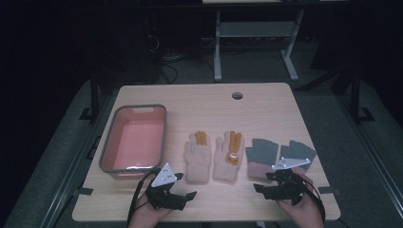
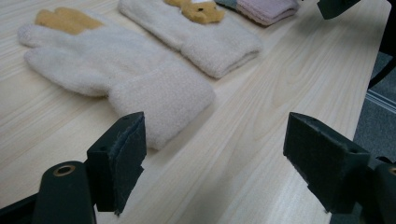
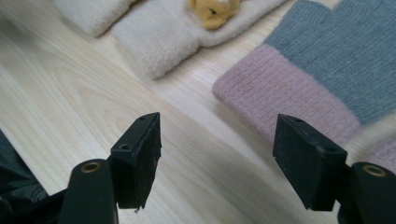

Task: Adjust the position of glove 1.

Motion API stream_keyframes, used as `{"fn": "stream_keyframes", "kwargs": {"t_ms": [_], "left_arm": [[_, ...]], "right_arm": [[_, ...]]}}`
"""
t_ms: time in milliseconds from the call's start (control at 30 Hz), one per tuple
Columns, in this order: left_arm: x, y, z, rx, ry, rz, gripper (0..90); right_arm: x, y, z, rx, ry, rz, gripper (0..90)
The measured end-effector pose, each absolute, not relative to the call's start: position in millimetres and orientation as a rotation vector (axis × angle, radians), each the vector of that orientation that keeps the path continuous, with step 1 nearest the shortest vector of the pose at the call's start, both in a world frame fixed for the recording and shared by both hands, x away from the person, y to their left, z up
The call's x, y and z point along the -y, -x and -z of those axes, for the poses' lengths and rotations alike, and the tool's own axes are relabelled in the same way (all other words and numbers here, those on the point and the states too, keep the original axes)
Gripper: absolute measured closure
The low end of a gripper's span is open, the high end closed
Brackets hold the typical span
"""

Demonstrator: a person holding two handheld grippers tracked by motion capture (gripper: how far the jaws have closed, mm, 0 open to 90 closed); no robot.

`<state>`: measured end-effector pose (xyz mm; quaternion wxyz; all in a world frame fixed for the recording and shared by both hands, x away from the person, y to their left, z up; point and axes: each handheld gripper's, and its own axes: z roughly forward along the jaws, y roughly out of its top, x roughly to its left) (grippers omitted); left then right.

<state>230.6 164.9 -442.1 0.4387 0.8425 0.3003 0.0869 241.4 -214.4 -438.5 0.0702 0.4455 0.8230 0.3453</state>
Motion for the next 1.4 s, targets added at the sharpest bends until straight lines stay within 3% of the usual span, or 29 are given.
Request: {"fn": "stream_keyframes", "kwargs": {"t_ms": [367,733,1400], "left_arm": [[-164.8,-226.7,441.0,-0.751,-2.088,-0.222,21.1],[-164.0,-229.1,441.7,-0.744,-2.1,-0.218,21.1],[-166.6,-229.8,440.3,-0.755,-2.08,-0.202,21.0]], "right_arm": [[204.0,-245.3,422.0,-2.508,-1.292,-0.999,32.1],[177.9,-276.5,396.0,-2.601,-1.217,-0.936,32.3],[132.6,-330.8,392.6,-2.71,-1.166,-0.822,32.4]]}}
